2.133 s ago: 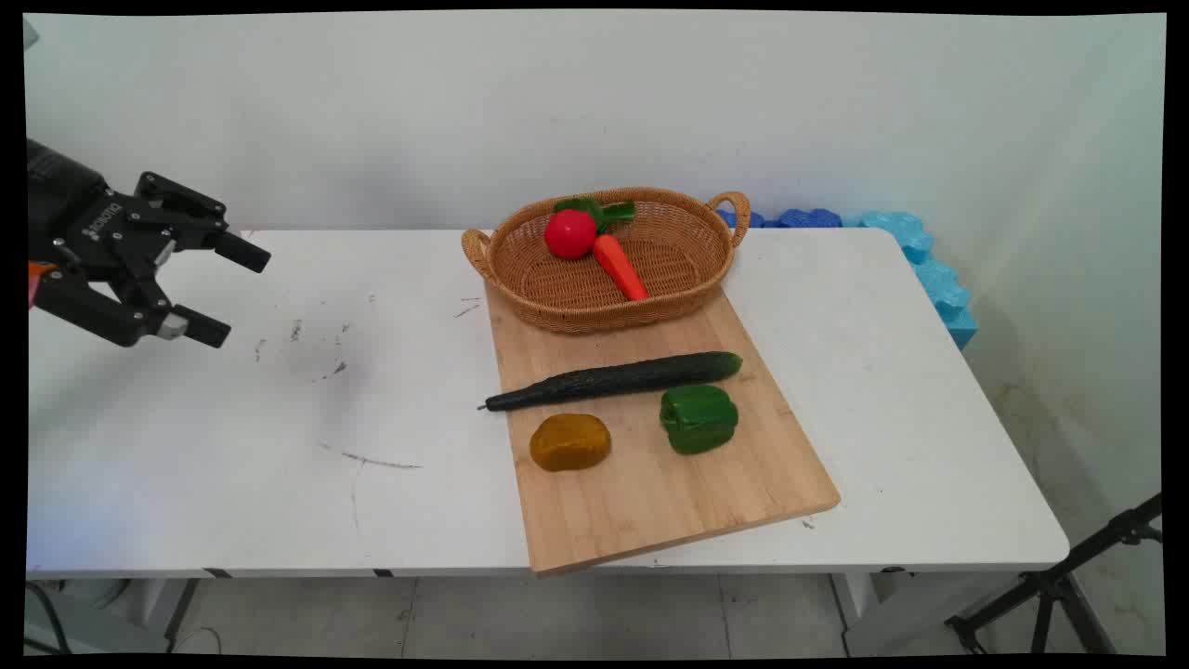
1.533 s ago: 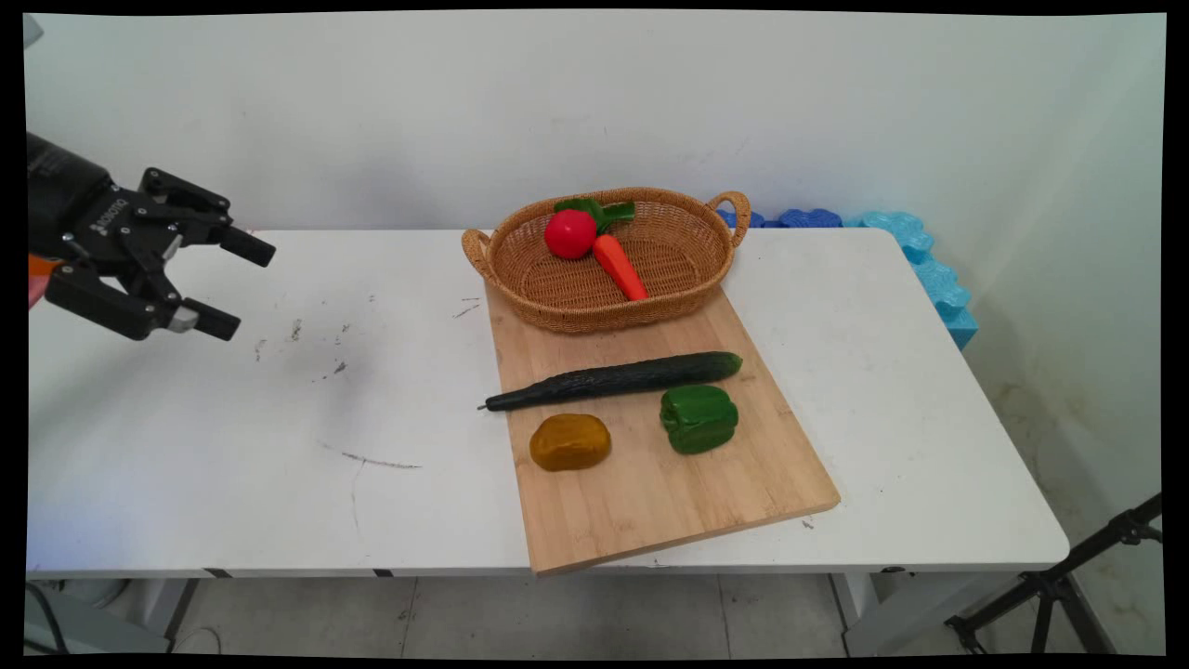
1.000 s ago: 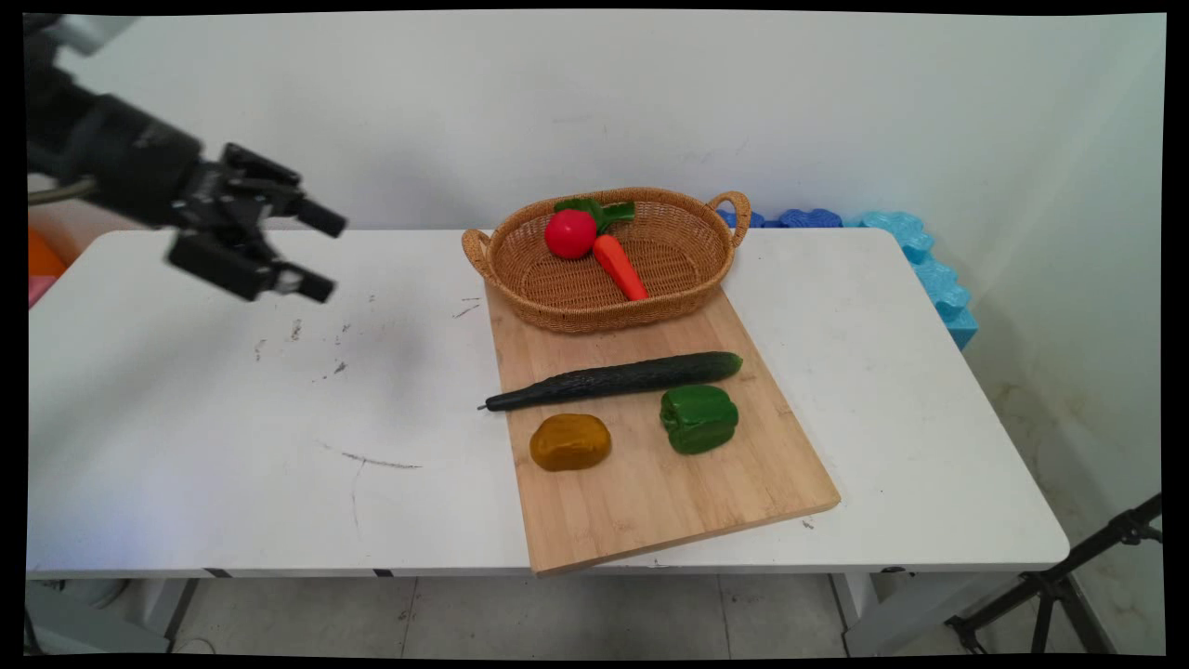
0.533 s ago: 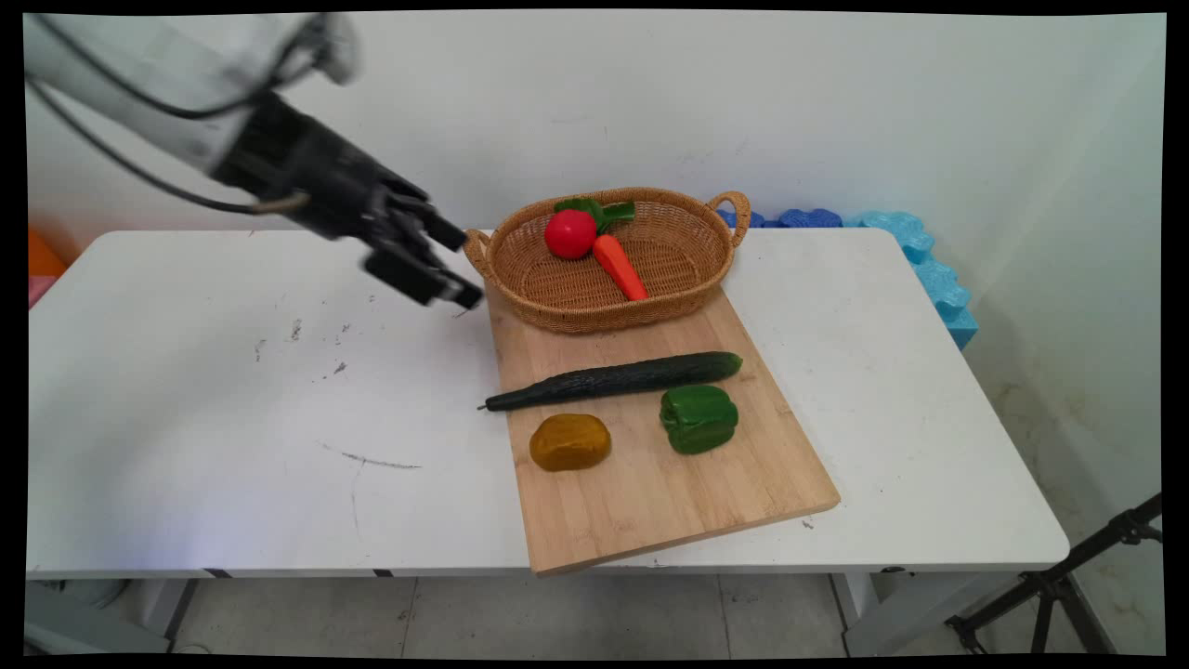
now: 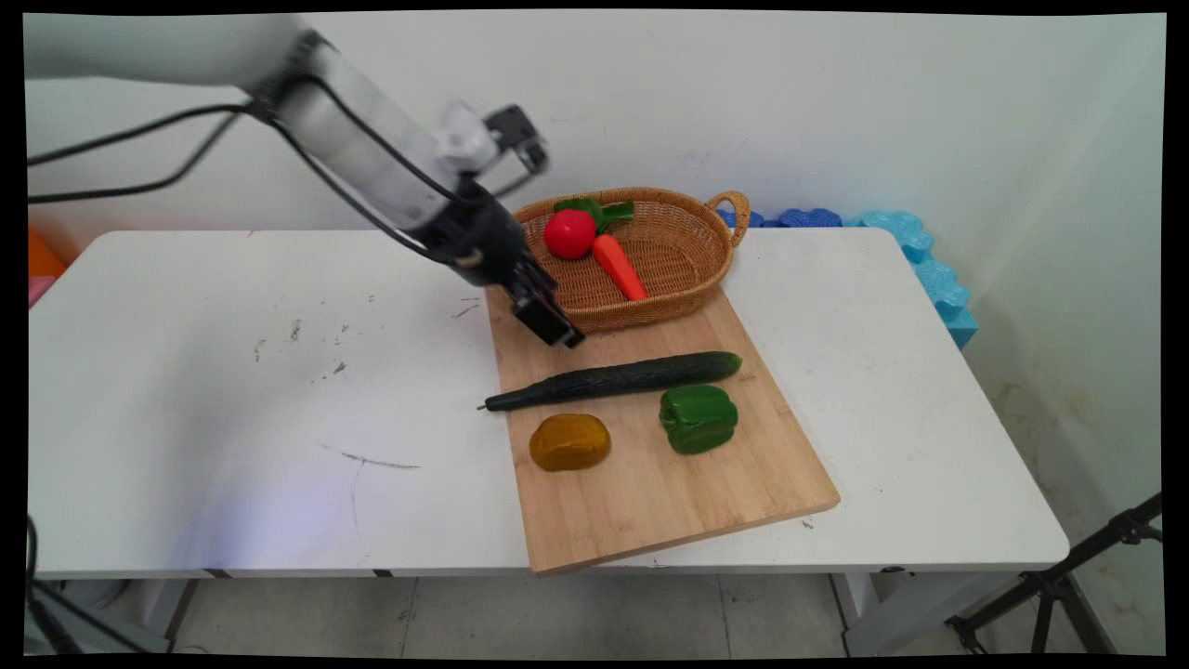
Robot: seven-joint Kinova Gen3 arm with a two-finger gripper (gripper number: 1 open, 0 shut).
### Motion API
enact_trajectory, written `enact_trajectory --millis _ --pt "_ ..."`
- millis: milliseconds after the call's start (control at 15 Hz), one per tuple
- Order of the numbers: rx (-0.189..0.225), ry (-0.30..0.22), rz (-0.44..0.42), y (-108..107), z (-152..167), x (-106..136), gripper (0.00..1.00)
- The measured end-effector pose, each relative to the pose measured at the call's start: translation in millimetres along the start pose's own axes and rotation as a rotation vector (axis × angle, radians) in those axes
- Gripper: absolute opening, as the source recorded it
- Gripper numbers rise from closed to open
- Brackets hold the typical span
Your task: Pick up the cucumber from the cutting board
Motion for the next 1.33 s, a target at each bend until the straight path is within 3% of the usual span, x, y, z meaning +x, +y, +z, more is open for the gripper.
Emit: enact_trajectory --millis 600,1267,1333 --pt "-0.001 -0.089 0.023 -2.8 89.1 22.7 1.0" --pt "-0.001 -0.115 0.055 -4.3 122.2 24.2 1.0" --pt "0.0 -0.116 0.058 -4.6 123.9 23.7 0.0"
